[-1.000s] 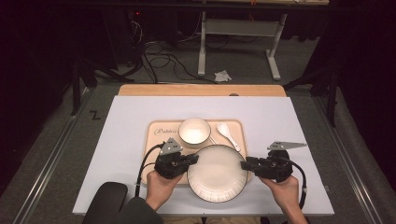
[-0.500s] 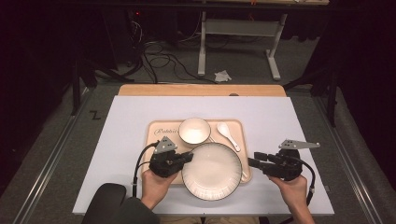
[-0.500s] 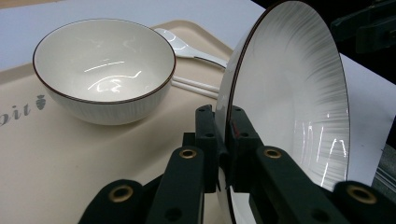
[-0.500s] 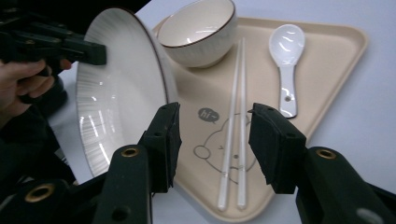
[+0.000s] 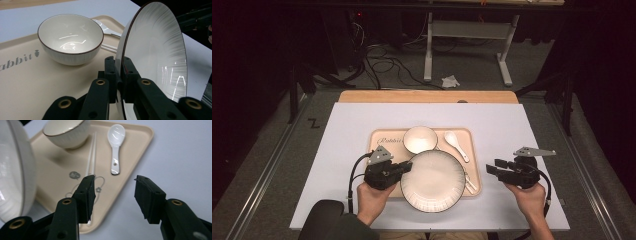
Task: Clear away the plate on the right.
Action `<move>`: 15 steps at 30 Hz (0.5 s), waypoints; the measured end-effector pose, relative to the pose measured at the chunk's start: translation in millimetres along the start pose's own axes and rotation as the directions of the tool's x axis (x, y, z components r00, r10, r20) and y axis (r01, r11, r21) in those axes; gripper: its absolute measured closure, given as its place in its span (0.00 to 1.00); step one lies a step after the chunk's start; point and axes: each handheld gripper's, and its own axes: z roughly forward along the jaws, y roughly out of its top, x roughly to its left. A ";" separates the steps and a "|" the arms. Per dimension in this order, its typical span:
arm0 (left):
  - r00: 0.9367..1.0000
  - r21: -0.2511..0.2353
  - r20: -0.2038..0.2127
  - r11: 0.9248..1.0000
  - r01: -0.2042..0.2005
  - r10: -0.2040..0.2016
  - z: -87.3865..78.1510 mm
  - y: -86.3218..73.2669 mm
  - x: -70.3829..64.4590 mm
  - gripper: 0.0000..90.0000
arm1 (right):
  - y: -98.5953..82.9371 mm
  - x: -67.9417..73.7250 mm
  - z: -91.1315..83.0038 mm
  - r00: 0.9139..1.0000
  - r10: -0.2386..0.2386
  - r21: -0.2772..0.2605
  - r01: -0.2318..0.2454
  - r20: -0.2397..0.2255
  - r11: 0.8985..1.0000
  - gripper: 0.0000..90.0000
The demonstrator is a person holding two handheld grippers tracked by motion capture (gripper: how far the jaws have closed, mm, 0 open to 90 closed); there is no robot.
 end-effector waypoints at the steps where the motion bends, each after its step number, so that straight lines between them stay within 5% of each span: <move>1: 1.000 -0.002 -0.004 1.000 0.005 -0.005 -1.6 -0.4 0.5 0.95 | -0.6 -2.7 1.7 1.000 -0.003 0.004 0.003 0.007 1.000 0.57; 11: 0.999 -0.009 -0.035 0.999 0.033 -0.033 -14.8 -4.3 7.3 0.95 | -6.0 -12.9 12.8 0.989 -0.049 0.054 0.042 0.142 0.998 0.53; 15: 0.997 -0.013 -0.051 0.998 0.058 -0.059 -23.5 -7.2 12.7 0.95 | -8.8 -20.5 15.7 0.987 -0.012 0.044 0.005 0.160 0.999 0.52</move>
